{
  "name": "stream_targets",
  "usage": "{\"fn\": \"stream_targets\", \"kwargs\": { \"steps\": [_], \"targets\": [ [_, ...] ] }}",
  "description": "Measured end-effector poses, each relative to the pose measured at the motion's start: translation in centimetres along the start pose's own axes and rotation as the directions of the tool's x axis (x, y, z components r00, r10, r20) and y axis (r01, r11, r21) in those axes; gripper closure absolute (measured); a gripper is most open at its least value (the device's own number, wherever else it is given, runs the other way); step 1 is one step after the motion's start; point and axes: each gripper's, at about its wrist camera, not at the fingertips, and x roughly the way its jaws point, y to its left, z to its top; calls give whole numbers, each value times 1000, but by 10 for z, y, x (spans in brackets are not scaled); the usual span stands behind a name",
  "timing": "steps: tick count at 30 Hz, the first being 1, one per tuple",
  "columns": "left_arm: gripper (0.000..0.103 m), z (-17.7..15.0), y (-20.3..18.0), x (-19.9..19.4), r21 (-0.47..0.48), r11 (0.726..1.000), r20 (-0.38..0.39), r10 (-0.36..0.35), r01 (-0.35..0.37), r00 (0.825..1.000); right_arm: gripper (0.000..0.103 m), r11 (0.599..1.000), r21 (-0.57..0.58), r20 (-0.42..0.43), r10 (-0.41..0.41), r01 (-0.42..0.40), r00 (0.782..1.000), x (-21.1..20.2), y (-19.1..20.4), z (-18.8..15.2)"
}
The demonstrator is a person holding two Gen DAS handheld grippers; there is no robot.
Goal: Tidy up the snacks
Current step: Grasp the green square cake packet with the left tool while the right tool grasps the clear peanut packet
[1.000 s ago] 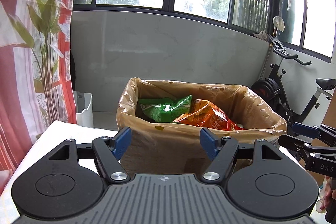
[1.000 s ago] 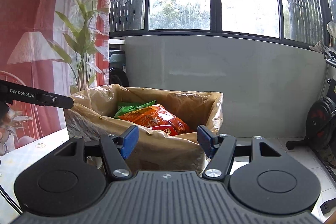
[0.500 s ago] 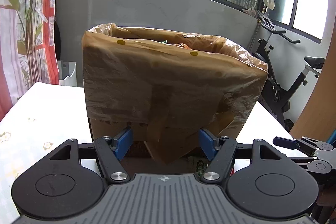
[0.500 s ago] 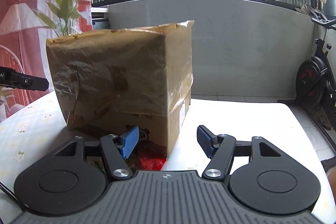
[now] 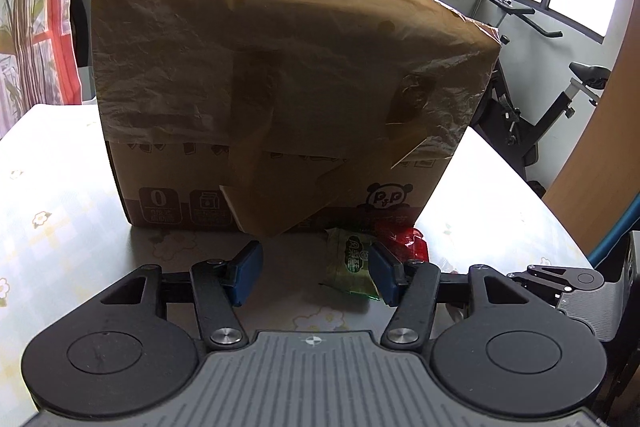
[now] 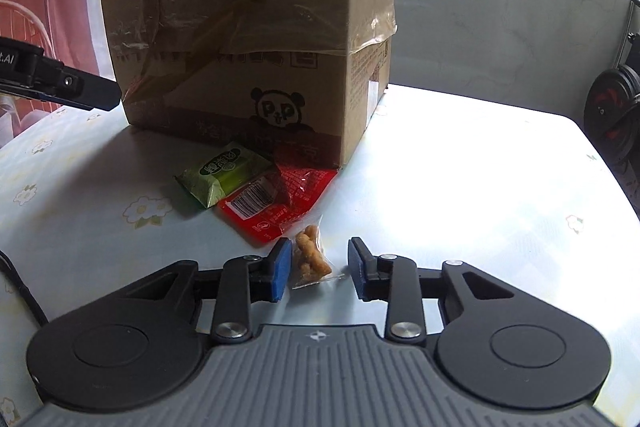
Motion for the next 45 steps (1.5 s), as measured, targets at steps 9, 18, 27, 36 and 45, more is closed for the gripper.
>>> {"fn": "stream_targets", "kwargs": {
  "steps": [9, 18, 27, 36, 45],
  "targets": [
    [44, -5, -27, 51, 82, 996, -99, -35, 43, 994, 81, 1000, 21, 34, 3, -4, 999, -4, -1, -1],
    [44, -2, -46, 93, 162, 987, -116, 34, -15, 993, 82, 997, 81, 46, -1, -3, 999, -7, -10, -2],
    [62, -11, -40, 101, 174, 985, -120, 45, -24, 992, 82, 995, 104, 41, 5, -9, 999, -6, -13, -2],
    [63, -31, -25, 76, 126, 992, -118, 41, -26, 992, 82, 994, 113, 39, 9, -13, 999, -5, -15, -2],
    [63, -39, -19, 76, 83, 996, -119, 41, -31, 992, 82, 994, 111, 38, 8, -12, 999, -5, -15, -2]
  ]
}}
